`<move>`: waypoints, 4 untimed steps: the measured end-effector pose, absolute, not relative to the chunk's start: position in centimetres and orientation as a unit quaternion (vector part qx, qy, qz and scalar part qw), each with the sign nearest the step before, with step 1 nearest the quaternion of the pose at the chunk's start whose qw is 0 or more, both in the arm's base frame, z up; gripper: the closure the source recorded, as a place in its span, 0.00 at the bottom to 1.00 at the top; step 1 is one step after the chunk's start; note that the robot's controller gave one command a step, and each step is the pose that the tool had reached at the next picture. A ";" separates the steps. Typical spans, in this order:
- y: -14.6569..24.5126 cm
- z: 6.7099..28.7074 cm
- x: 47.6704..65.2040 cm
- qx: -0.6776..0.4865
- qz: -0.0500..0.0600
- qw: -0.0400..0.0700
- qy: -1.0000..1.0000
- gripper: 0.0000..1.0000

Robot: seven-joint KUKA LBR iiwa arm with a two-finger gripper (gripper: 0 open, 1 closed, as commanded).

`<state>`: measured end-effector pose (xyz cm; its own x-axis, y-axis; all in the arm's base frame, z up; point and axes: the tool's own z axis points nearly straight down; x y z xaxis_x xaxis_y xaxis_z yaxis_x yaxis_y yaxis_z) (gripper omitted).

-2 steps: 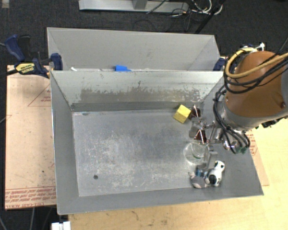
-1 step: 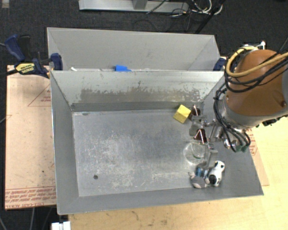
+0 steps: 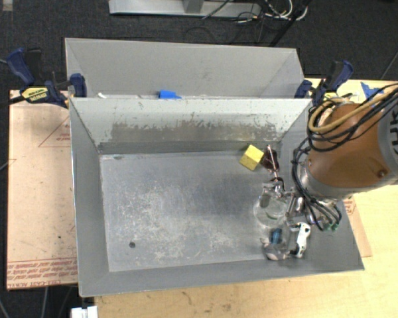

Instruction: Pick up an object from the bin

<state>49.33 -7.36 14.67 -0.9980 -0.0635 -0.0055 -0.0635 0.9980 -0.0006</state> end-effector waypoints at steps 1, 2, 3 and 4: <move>-13.3 14.7 49.1 -0.044 -0.001 0.002 0.999 0.00; -12.3 14.8 47.9 -0.135 0.001 0.000 0.991 0.00; -12.9 8.7 49.0 -0.238 -0.002 0.007 0.971 0.00; -12.7 7.7 48.7 -0.369 -0.004 0.013 0.930 1.00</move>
Offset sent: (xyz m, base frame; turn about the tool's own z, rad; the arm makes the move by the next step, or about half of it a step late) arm -0.0149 -0.0499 0.0018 -0.2091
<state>48.72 -12.73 7.65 -0.7281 -0.6852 -0.0216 -0.6850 0.7284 -0.0176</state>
